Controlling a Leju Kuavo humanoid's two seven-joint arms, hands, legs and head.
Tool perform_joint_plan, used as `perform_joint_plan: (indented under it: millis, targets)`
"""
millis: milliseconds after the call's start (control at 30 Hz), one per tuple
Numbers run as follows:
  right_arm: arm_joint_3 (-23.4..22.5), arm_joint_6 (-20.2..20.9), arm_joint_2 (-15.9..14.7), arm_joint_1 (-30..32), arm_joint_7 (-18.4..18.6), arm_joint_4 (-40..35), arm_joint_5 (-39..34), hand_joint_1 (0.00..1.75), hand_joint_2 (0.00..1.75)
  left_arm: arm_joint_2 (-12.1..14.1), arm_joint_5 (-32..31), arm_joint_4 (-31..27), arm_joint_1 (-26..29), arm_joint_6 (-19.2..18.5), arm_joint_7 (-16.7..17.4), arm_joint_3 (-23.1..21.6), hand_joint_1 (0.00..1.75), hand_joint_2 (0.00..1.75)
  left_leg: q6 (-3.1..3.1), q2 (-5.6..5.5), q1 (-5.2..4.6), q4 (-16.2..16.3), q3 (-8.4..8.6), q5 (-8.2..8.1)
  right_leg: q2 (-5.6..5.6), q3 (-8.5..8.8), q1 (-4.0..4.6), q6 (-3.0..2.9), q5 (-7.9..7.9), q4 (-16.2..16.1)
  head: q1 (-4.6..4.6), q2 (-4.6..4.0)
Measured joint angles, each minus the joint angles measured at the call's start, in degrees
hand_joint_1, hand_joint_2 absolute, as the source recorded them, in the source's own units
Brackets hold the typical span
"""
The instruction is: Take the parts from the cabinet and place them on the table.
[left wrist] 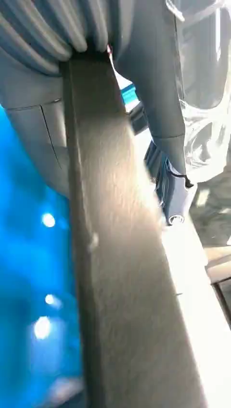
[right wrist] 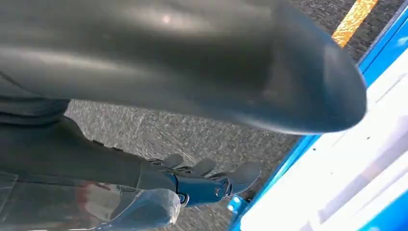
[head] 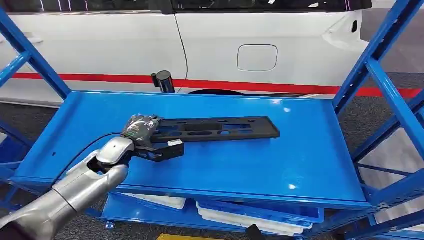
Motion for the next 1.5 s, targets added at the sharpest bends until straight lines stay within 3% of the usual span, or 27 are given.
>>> perform_joint_plan:
  millis: [33,100,167,200,233,333,367,467,533,633,667,700,733,800,833,867,967,1033,1067,1133,1167,1200,1233,1267,1333,1367,1500]
  targets:
    - [0.0,0.0,-0.09,0.02,-0.13,0.0,-0.22,0.0,0.0,0.66,2.38,-1.57,0.86,1.92,-1.08,0.97,1.75,1.75,-0.23,0.16,0.1,2.35,-0.97,-1.75,0.04,-0.14,0.01,-0.13,0.07,0.01,-0.15,0.0]
    - [0.0,0.0,-0.22,0.13,-0.5,0.0,-0.65,0.0,0.0,1.73,7.93,-5.77,2.82,6.51,-3.95,3.34,1.75,1.75,-0.61,0.13,0.1,11.59,-5.48,-6.36,0.02,-0.51,0.15,-0.49,0.14,0.04,-0.33,0.0]
    - [0.0,0.0,-0.33,0.31,-0.68,0.02,-1.2,0.0,0.0,2.3,13.31,-9.83,4.96,9.97,-7.11,5.68,1.75,1.75,-0.64,0.14,0.1,19.04,-9.4,-8.32,-0.02,-0.68,0.35,-0.55,0.1,0.07,-0.35,0.0]
    - [0.0,0.0,-0.41,0.32,-0.79,0.02,-1.4,0.0,0.0,2.45,16.15,-11.78,6.01,10.97,-9.09,6.71,1.75,1.75,-0.55,0.14,0.09,18.96,-9.65,-7.46,0.0,-0.66,0.41,-0.57,0.07,0.09,-0.35,0.0]
    - [0.0,0.0,-0.46,0.3,-0.87,0.02,-1.73,0.0,0.0,2.69,19.41,-14.18,7.25,11.68,-11.27,7.93,1.75,1.75,-0.32,0.13,0.07,16.06,-8.6,-5.15,0.12,-0.57,0.46,-0.63,-0.01,0.09,-0.35,0.0]
    - [-0.02,0.0,-0.55,0.31,-1.11,0.02,-2.42,0.0,0.0,2.97,27.25,-20.46,10.38,12.12,-18.15,10.97,1.75,1.75,0.97,0.12,-0.28,2.04,-3.2,2.04,0.37,-0.36,0.43,-0.37,-0.32,-0.02,-0.37,0.0]
    - [-0.02,0.0,-0.55,0.2,-1.09,0.02,-2.6,0.0,0.0,2.91,30.03,-22.27,11.7,12.12,-21.06,11.74,1.75,1.75,1.14,0.14,-0.78,0.86,-2.86,1.76,0.48,-0.63,0.83,-0.07,-0.45,0.23,-0.35,0.0]
    - [0.0,0.0,-0.59,0.35,-1.07,0.02,-3.37,0.0,0.0,2.51,36.83,-27.51,16.84,11.79,-28.3,13.12,1.75,1.75,1.52,0.13,-1.11,0.6,-2.92,1.31,0.5,-0.69,0.39,0.75,-0.41,-0.2,-0.39,0.0]
    - [0.0,0.0,-0.87,0.34,-0.85,0.02,-3.76,0.0,0.0,1.97,39.92,-31.26,20.29,11.2,-32.7,13.99,1.75,1.75,1.96,0.14,-0.54,-0.43,-2.0,1.66,0.07,-0.95,0.51,1.4,-1.71,1.18,-0.33,0.0]
    - [0.0,0.0,-1.11,0.27,-0.72,0.02,-4.43,0.0,0.0,0.83,43.11,-34.32,24.56,8.38,-37.2,14.08,1.75,1.75,2.72,0.25,-0.67,-0.42,-1.5,1.33,0.03,-6.89,0.53,1.66,-7.69,13.85,-0.11,0.0]
    - [0.0,0.0,-1.25,0.3,-0.72,0.02,-4.68,0.0,0.0,0.51,43.85,-35.06,26.11,7.22,-38.53,14.08,1.75,1.75,2.83,0.27,-0.74,-0.39,-1.46,1.26,0.03,-8.83,0.53,1.71,-8.68,17.39,-0.11,0.0]
    - [0.0,0.0,-1.27,0.35,-0.72,0.02,-4.76,0.0,0.0,0.04,44.4,-35.64,27.58,6.25,-39.7,14.03,1.75,1.75,2.9,0.27,-0.78,-0.39,-1.39,1.2,0.02,-9.67,0.51,1.73,-8.3,18.45,-0.11,0.0]
    - [0.0,0.0,-1.31,0.35,-0.72,0.02,-4.94,0.0,0.0,-0.35,44.78,-35.88,28.76,5.47,-40.64,13.97,1.75,1.75,2.88,0.22,-0.78,-0.39,-1.31,1.16,0.02,-8.95,0.52,1.71,-6.61,16.51,-0.09,0.0]
    - [0.0,0.0,-1.44,0.2,-0.72,0.02,-5.29,0.0,0.0,-1.27,45.78,-36.33,30.81,3.7,-42.39,13.88,1.75,1.75,2.72,0.05,-0.76,-0.3,-1.05,0.98,0.0,-4.26,0.51,1.51,-1.5,6.64,-0.07,0.0]
    - [0.0,0.0,-1.53,0.11,-0.72,0.02,-5.31,0.0,0.0,-1.79,45.98,-36.44,31.72,3.02,-43.11,13.79,1.75,1.75,2.49,0.0,-0.77,-0.23,-0.97,0.83,-0.07,-1.83,0.52,1.32,0.14,2.01,-0.04,0.0]
    - [0.0,0.0,-1.55,-0.03,-0.72,0.02,-5.4,0.0,0.0,-2.32,45.96,-36.44,32.59,2.61,-43.72,13.71,1.75,1.75,2.13,-0.03,-1.34,0.23,-1.16,0.51,-0.08,-0.87,0.74,1.14,-0.04,-0.33,-0.02,0.0]
    - [0.0,0.0,-1.55,0.03,-0.72,0.02,-5.55,0.0,0.0,-3.23,45.91,-36.44,34.58,2.04,-44.29,13.12,1.75,1.75,1.64,0.04,-1.05,0.07,-1.21,0.49,0.05,-1.14,1.09,0.4,0.15,-0.11,-0.11,0.0]
    - [-0.07,-0.02,-1.6,-0.04,-0.72,0.02,-5.81,0.0,0.0,-3.6,45.45,-36.44,35.41,2.0,-44.53,12.79,1.75,1.75,1.02,0.05,-0.76,1.21,-1.72,-0.49,-0.04,-1.04,0.67,-0.3,0.58,-0.51,-0.09,0.0]
    - [-0.11,-0.02,-1.64,-0.08,-0.72,0.02,-5.84,0.0,0.0,-3.71,45.15,-36.44,35.64,1.95,-44.68,12.59,1.75,1.75,0.7,0.12,-0.73,4.03,-2.84,-2.56,-0.06,-1.05,0.66,-0.48,0.58,-0.5,-0.28,0.0]
    - [-0.09,0.0,-1.53,-0.04,-0.72,0.02,-5.97,0.0,0.0,-3.74,45.26,-36.44,36.66,1.76,-45.56,12.42,1.75,1.75,0.15,0.13,-0.4,13.62,-6.96,-7.17,-0.07,-1.12,0.68,-0.69,0.62,-0.48,-0.35,0.0]
    - [-0.09,0.0,-1.53,-0.01,-0.72,0.02,-5.99,0.0,0.0,-3.78,45.41,-36.44,37.36,1.52,-46.34,12.29,1.75,1.75,-0.03,0.13,-0.32,17.81,-8.85,-8.61,-0.07,-1.17,0.68,-0.68,0.62,-0.45,-0.37,0.0]
    - [-0.09,0.0,-1.55,0.02,-0.72,0.02,-6.03,0.0,0.0,-3.78,45.43,-36.44,37.92,1.3,-47.04,12.18,1.75,1.75,-0.11,0.13,-0.18,19.48,-9.72,-8.68,-0.06,-1.18,0.67,-0.68,0.62,-0.45,-0.39,0.0]
    - [-0.09,0.0,-1.55,0.04,-0.72,0.02,-6.01,0.0,0.0,-3.78,45.34,-36.44,38.27,1.14,-47.9,12.02,1.75,1.75,-0.2,0.14,-0.03,18.35,-9.2,-7.67,-0.06,-1.16,0.65,-0.66,0.6,-0.44,-0.39,0.0]
    - [-0.09,0.0,-1.55,0.03,-0.72,0.02,-6.01,0.0,0.0,-3.78,44.99,-36.44,38.48,1.12,-48.81,11.87,1.75,1.75,-0.22,0.15,0.12,14.64,-7.34,-5.6,-0.04,-1.11,0.65,-0.64,0.59,-0.44,-0.39,0.0]
    - [-0.07,0.0,-1.49,0.01,-0.74,0.02,-5.97,0.0,0.0,-3.78,44.62,-36.42,38.72,1.14,-49.75,11.67,1.75,1.75,-0.13,0.17,0.22,3.52,-1.86,-0.94,-0.02,-0.9,0.59,-0.42,0.49,-0.45,-0.39,0.0]
    - [-0.07,0.0,-1.49,-0.01,-0.74,0.02,-5.97,0.0,0.0,-3.78,43.99,-36.42,38.77,1.43,-50.03,11.61,1.75,1.75,0.08,0.14,0.05,0.44,-0.59,-1.01,-0.01,-0.98,0.84,-0.12,0.43,-0.36,-0.39,0.0]
    - [-0.07,0.0,-1.44,-0.04,-0.79,0.02,-6.03,0.0,0.0,-3.78,42.81,-36.42,39.54,2.61,-49.82,11.39,1.75,1.75,1.48,0.04,-0.59,0.17,-0.69,-0.51,0.0,-0.91,0.67,1.31,0.56,-0.64,-0.31,0.0]
